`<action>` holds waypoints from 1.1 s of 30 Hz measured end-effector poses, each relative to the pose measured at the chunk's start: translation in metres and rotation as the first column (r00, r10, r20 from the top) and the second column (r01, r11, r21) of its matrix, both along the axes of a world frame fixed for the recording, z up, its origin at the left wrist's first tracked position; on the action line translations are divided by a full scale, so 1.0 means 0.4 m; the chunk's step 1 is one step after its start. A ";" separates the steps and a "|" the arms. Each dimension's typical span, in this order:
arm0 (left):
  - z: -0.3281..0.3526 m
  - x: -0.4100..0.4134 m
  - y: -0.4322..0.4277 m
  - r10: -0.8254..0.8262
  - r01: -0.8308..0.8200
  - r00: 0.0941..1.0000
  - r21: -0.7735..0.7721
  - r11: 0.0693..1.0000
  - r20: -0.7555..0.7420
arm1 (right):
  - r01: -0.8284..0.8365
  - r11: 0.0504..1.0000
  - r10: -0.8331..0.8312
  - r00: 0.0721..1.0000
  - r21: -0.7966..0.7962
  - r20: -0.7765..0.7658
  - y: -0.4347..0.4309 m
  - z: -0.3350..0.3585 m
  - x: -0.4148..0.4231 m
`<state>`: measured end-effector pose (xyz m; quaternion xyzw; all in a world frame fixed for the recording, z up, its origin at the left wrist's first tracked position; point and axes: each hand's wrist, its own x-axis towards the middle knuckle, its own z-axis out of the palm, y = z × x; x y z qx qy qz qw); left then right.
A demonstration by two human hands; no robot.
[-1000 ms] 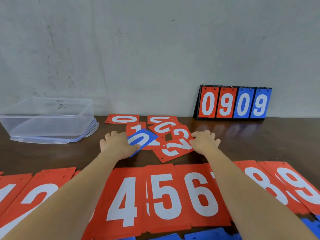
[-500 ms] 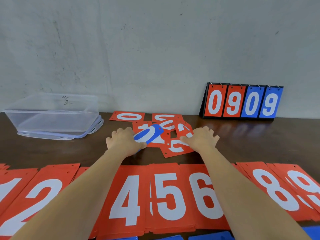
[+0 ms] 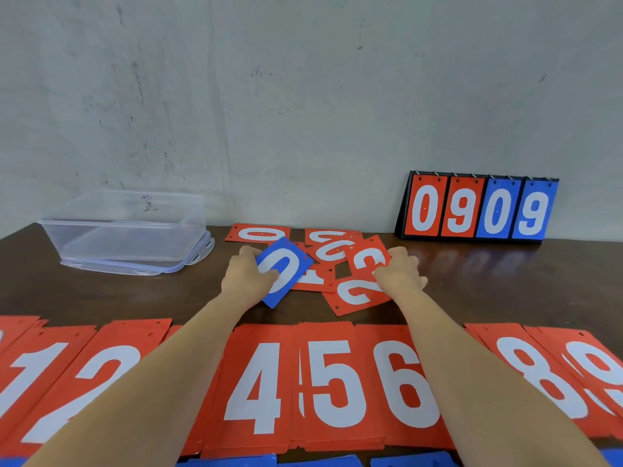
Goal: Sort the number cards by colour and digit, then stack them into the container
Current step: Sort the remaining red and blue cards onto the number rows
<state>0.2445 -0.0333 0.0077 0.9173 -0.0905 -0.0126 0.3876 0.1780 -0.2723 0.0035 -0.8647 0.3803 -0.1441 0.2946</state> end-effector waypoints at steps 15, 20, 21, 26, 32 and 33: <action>0.080 -0.052 -0.002 0.065 -0.080 0.996 -0.354 0.932 -0.056 | -0.047 0.938 -0.096 0.918 0.343 0.386 -0.025 0.076 -0.044; 0.098 -0.078 0.009 0.085 -0.093 0.996 -0.349 0.932 -0.041 | -0.052 0.975 -0.051 0.894 0.217 0.445 -0.024 0.096 -0.077; 0.101 -0.082 0.013 0.087 -0.094 0.996 -0.347 0.933 -0.036 | -0.055 0.976 -0.049 0.888 0.212 0.457 -0.025 0.097 -0.083; 0.104 -0.102 0.022 0.082 -0.078 0.997 -0.343 0.936 -0.003 | -0.055 0.966 -0.057 0.908 0.254 0.414 -0.027 0.094 -0.109; 0.101 -0.113 0.010 0.088 -0.085 0.996 -0.338 0.937 -0.005 | -0.071 0.931 -0.128 0.856 0.359 0.501 -0.044 0.080 -0.124; 0.101 -0.115 0.006 0.090 -0.087 0.996 -0.336 0.938 -0.007 | -0.073 0.922 -0.149 0.841 0.381 0.520 -0.047 0.080 -0.125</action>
